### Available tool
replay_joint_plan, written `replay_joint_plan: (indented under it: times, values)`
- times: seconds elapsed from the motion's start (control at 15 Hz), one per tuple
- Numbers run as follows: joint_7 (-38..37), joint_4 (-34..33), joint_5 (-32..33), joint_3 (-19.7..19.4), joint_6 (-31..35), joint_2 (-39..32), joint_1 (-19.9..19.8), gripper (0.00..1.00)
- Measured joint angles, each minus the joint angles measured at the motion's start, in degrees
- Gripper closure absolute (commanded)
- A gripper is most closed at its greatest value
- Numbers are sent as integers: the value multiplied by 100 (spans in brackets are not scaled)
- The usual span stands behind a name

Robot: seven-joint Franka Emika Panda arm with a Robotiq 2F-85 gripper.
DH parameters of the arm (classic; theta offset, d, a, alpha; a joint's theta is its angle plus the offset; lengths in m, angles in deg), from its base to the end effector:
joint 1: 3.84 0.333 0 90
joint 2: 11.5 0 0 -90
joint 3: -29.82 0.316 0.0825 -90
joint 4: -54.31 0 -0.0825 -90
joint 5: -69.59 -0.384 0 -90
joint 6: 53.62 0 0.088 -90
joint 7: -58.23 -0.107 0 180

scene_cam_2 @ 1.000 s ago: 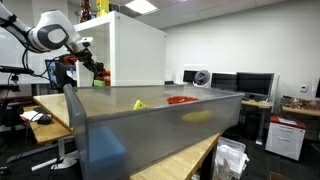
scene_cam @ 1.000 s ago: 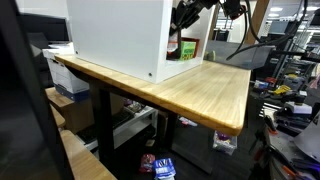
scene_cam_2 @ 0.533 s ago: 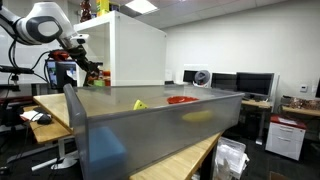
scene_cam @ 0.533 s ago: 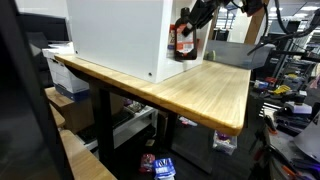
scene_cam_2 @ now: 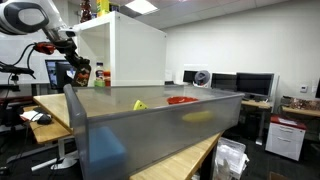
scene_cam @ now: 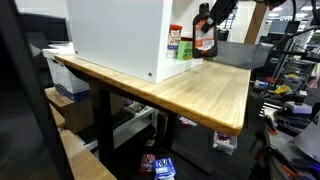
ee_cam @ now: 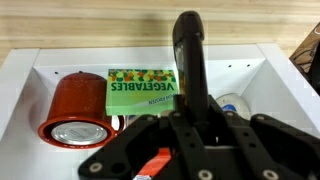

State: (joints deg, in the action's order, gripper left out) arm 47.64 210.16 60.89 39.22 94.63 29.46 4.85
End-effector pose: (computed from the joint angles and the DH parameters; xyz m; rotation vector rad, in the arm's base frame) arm 0.3535 0.1153 0.4946 -2.8832 -0.0254 -0.8320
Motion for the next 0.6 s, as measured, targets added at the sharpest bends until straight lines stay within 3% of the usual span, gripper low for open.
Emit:
replay_joint_plan:
  times: [0.27, 0.6]
  values:
    - [-90, 169, 121, 34, -423, 606, -167, 94]
    - [-548, 73, 498, 248, -1408, 1196, -683, 94]
